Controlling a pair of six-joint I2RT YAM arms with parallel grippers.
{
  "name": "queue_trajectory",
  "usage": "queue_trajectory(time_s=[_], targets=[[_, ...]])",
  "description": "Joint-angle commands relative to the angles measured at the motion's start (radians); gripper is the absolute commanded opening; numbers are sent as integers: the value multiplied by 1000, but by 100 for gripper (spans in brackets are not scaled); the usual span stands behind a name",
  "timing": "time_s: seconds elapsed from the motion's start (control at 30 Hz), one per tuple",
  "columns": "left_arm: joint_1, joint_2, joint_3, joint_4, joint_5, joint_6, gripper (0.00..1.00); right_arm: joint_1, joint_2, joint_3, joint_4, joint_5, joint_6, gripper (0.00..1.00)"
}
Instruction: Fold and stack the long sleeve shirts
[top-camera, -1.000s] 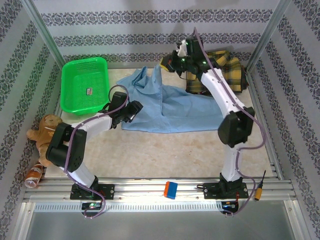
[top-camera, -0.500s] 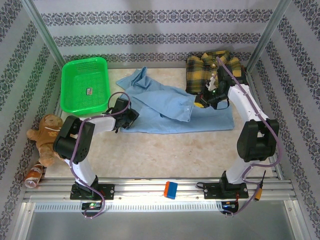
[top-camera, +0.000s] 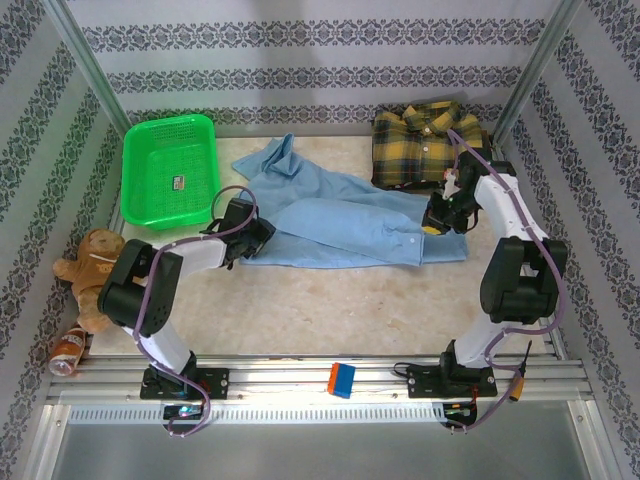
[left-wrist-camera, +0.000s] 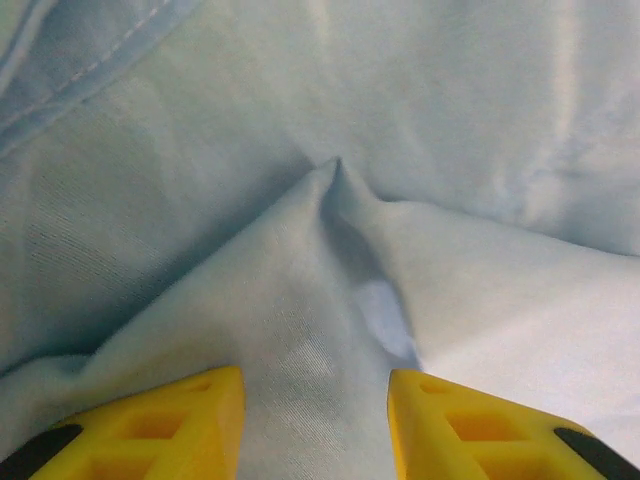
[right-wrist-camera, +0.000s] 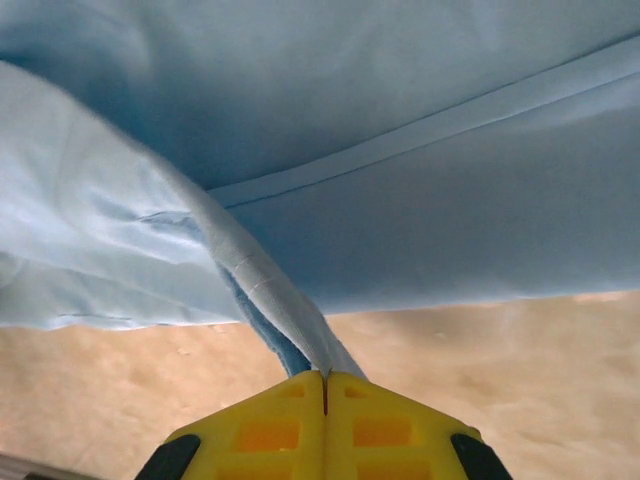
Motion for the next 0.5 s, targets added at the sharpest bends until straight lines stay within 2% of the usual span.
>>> queue_trajectory(time_s=[0.0,0.23,0.47], targets=[[-6,-99,18,-11,9,6,44,-7,6,-2,-34,101,-52,0],[-18,-205,78,-96,-23,29,45,-11,43,39,-45,163,-80,0],[-87,-98,233,-103,-24,94,48,-13,51,57,-58,242,-117,0]])
